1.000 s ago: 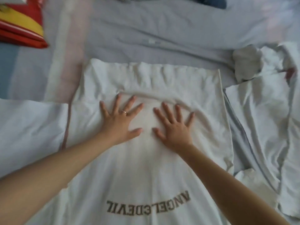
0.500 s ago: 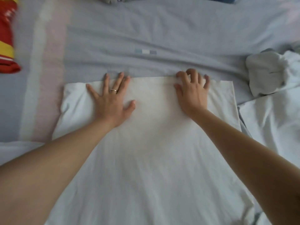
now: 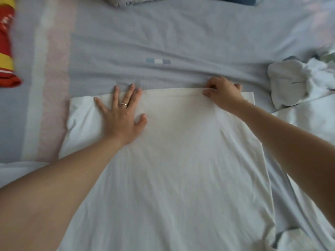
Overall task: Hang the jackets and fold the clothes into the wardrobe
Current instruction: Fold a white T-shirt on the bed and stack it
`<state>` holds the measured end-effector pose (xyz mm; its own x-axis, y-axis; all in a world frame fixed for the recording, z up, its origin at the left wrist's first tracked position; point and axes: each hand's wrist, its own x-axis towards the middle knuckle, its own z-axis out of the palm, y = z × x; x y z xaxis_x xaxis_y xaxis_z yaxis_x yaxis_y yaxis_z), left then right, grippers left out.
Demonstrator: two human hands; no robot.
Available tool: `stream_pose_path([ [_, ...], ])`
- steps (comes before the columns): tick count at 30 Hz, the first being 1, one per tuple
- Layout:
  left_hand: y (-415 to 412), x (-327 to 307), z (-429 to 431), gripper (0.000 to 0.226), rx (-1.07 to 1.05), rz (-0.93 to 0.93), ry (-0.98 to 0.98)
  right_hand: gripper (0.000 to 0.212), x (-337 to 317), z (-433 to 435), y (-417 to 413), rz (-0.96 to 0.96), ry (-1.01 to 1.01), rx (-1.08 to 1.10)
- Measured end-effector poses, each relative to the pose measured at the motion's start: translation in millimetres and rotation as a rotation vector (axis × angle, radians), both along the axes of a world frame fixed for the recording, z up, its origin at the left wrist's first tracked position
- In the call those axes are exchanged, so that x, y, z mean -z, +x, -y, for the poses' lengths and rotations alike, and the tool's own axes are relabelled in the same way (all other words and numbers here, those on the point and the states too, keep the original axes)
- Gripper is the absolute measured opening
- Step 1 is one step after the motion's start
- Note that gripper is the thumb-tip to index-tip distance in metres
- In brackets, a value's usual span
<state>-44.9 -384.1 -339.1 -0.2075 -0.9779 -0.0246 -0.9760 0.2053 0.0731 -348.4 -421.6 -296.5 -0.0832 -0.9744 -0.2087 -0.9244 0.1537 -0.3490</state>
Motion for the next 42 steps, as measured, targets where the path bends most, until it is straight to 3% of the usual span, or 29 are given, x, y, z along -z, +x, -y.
stream_pose_path([
  [3, 0, 1, 1, 0.077, 0.003, -0.006, -0.008, 0.011, 1, 6, 4, 0.063, 0.026, 0.134],
  [6, 1, 2, 1, 0.076, 0.004, -0.012, 0.000, 0.021, 7, 3, 8, -0.018, 0.004, 0.138],
  [10, 1, 0, 1, 0.076, 0.006, -0.016, 0.002, 0.058, 1, -19, -14, -0.251, 0.038, 0.235],
  [12, 1, -2, 1, 0.076, 0.002, -0.014, 0.013, 0.065, -3, -30, -37, -0.248, 0.067, 0.378],
  [14, 1, -3, 0, 0.077, 0.000, -0.017, 0.022, 0.059, -6, -35, -57, -0.138, 0.097, 0.442],
  [18, 1, -5, 0, 0.077, -0.004, -0.024, 0.031, 0.019, -18, -44, -74, 0.286, 0.071, 0.422],
  [21, 2, -6, 0, 0.077, -0.002, -0.030, 0.030, 0.025, -21, -43, -73, 0.464, -0.034, 0.577],
  [25, 1, -6, -1, 0.077, -0.002, -0.021, 0.021, 0.018, -8, -32, -70, 0.388, -0.204, 0.620],
  [29, -2, -6, 0, 0.077, 0.002, -0.035, 0.020, 0.034, 6, -35, -46, -0.037, -0.210, 0.662],
  [30, -2, -6, -1, 0.077, 0.002, -0.037, 0.021, 0.041, 5, -38, -33, -0.130, -0.237, 0.625],
  [32, 0, -6, -1, 0.077, 0.005, -0.043, 0.029, 0.052, 4, -53, 4, -0.106, -0.282, 0.343],
  [33, 0, -6, 0, 0.077, 0.003, -0.041, 0.032, 0.057, 6, -67, 24, -0.047, -0.275, 0.079],
  [35, -1, -7, 0, 0.077, 0.010, -0.020, 0.026, 0.064, 22, -104, 60, -0.105, -0.282, -0.547],
  [36, 0, -8, 0, 0.077, 0.008, -0.021, 0.029, 0.065, 28, -119, 66, -0.165, -0.265, -0.794],
  [37, 1, -8, 1, 0.077, 0.005, -0.023, 0.036, 0.065, 33, -124, 64, -0.218, -0.238, -0.908],
  [39, 1, -5, 1, 0.077, 0.008, -0.022, 0.034, 0.066, 35, -107, 43, -0.301, -0.166, -0.797],
  [42, 2, -4, 1, 0.076, 0.010, -0.016, 0.019, 0.065, 30, -53, -1, -0.342, 0.011, -0.259],
])
